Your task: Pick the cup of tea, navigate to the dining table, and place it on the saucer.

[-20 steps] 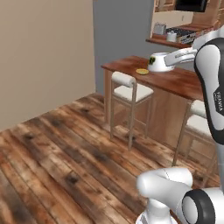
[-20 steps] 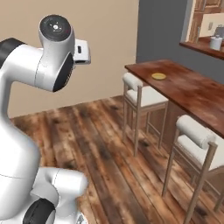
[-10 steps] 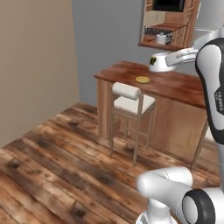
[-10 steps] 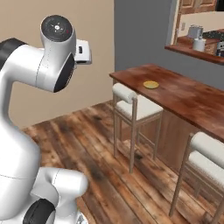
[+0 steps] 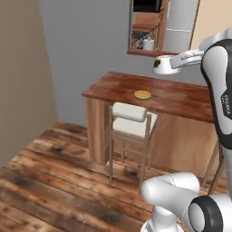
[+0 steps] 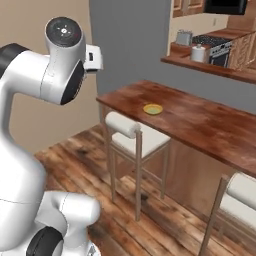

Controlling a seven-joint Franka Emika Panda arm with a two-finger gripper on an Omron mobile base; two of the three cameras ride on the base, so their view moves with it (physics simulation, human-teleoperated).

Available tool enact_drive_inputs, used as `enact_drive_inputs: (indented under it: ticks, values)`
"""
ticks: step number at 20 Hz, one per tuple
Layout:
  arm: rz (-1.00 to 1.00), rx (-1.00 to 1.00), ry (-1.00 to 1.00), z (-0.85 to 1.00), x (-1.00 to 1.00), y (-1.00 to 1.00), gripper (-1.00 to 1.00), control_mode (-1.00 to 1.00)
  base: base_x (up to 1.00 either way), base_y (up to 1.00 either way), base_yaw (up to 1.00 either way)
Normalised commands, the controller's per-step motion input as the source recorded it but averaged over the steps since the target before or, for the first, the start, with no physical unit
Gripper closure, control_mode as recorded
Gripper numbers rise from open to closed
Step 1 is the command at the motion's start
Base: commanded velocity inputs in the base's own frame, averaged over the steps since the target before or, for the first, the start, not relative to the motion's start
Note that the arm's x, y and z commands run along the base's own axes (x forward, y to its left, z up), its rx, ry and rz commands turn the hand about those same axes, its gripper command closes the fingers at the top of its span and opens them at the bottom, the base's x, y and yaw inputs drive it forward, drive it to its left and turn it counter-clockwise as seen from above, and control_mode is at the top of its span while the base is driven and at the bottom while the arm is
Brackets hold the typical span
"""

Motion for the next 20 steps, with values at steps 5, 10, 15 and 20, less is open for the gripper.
enact_drive_inputs:
  ticks: [5, 10, 15, 20]
  values:
    - [0.0, 0.0, 0.0, 0.0, 0.0, 0.0, 1.0, 1.0, 1.0, 0.11, -0.47]
    - [0.0, 0.0, 0.0, 0.0, 0.0, 0.0, 1.0, 1.0, 1.0, 0.03, -0.29]
    - [0.0, 0.0, 0.0, 0.0, 0.0, 0.0, 1.0, 1.0, 0.89, 0.09, -0.1]
    - [0.0, 0.0, 0.0, 0.0, 0.0, 0.0, 1.0, 1.0, 0.76, 0.03, -0.01]
